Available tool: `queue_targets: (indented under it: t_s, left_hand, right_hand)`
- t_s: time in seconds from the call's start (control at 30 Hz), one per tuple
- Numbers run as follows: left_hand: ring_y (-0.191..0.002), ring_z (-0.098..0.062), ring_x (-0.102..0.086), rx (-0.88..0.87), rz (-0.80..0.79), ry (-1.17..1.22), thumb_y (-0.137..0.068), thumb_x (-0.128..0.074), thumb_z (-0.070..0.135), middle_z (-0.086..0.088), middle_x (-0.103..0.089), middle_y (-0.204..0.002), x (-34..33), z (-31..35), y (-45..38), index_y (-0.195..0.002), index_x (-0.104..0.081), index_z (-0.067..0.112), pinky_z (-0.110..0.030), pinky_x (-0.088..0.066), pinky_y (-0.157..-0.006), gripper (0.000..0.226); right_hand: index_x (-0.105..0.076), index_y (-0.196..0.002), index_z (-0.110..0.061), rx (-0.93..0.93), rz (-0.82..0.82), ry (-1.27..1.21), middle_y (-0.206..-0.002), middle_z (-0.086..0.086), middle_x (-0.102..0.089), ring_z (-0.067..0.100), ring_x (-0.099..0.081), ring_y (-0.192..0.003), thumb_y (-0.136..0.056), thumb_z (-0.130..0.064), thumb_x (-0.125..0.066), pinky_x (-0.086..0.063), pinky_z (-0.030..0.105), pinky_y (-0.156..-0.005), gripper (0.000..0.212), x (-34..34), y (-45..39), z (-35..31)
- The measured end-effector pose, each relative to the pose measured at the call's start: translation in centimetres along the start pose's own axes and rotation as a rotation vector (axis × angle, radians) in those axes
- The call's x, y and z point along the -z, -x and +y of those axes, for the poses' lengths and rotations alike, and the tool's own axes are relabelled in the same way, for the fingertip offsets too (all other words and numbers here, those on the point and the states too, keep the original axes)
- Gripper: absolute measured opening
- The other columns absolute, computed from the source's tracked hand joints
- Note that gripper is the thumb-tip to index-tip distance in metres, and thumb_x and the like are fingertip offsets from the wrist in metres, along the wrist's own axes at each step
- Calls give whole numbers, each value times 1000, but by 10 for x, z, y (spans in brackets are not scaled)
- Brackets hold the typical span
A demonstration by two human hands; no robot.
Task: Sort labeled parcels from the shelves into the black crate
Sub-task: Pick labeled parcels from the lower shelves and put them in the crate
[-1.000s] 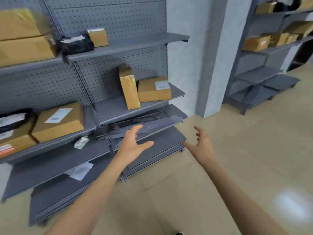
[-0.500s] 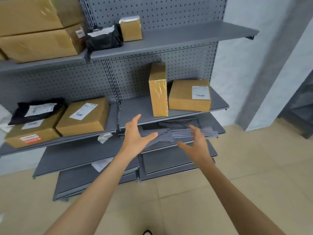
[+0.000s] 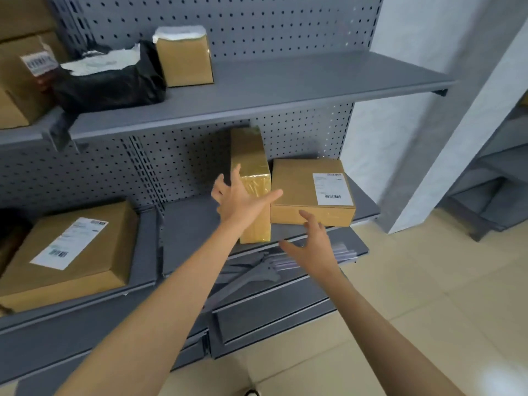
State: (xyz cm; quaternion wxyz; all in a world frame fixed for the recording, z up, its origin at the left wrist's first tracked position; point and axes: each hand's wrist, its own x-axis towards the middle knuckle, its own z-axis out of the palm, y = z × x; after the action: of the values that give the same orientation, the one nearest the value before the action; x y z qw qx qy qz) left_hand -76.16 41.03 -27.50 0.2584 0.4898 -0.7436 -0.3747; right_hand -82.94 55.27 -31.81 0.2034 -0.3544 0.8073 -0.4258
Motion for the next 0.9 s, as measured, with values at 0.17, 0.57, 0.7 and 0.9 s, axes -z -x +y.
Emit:
queue_targets:
  t_s: [0.17,0.57,0.7,0.9]
  left_hand:
    - [-140,-34,-3,44,29,-161,-54,-75,64,-14,-4,-154,-25,12,-60,-144,-17,30,-59,-25,-104,113]
    - [-108,-20,-55,216,188,230,-58,-73,48,-4,-53,-127,41,-66,-95,-132,-45,27,-41,-49,-91,82]
    - [-92,-12,-58,425,293,664,-69,-74,28,-3,-59,-116,85,-107,-71,-121,-56,21,-33,-50,-77,56]
    - [-86,-19,-62,541,313,904,-70,-63,34,2,-67,-88,116,-146,-29,-82,-63,26,-41,-46,-88,15]
  right_hand:
    - [-29,-140,-24,-38,10,-25,-133,8,-40,24,-38,-125,-80,-27,-70,-40,38,-99,73,-7,-37,-5]
    - [-32,-139,-18,-183,-95,-197,-135,9,-41,18,-44,-114,-83,-36,-67,-42,32,-94,68,-39,-105,-1]
    - [-30,-141,-18,-338,-188,-336,-135,8,-46,19,-48,-111,-84,-42,-63,-41,33,-88,71,-63,-124,-12]
    - [-43,-132,-19,-634,-383,-556,-118,6,-61,25,-61,-101,-86,-49,-55,-50,43,-88,56,-95,-128,-24]
